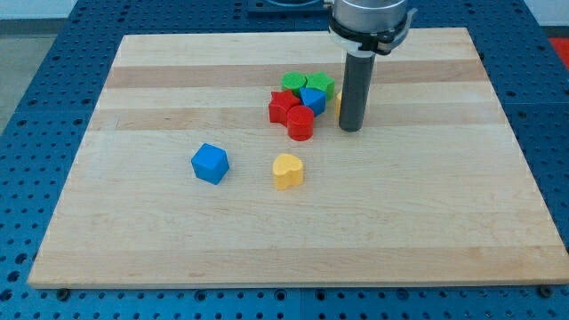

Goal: Place the yellow hexagon into the group blocks

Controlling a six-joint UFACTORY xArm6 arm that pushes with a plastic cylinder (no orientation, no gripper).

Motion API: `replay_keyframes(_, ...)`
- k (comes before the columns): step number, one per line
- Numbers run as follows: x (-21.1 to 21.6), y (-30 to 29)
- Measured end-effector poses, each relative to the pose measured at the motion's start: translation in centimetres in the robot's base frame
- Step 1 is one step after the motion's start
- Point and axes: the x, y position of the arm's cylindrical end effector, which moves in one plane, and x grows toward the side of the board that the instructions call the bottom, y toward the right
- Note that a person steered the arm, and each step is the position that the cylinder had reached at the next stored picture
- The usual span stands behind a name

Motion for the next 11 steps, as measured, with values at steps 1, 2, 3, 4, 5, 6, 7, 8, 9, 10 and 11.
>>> replay_keyframes(1, -0.2, 0.0)
replay_keyframes(2, -0.2, 0.8)
replay_keyframes(3, -0.2, 3.2)
replay_keyframes(4, -0.2, 5.7)
replay_keyframes(5, -1.6, 6.4)
replay_keyframes(6, -3.8, 6.4)
replay_keyframes(7, -3.9, 6.4)
replay_keyframes(8, -3.1, 6.4)
replay_keyframes(9, -2.2, 5.9)
replay_keyframes(10, -2.2, 4.6)
replay_keyframes(11, -2.5, 3.8)
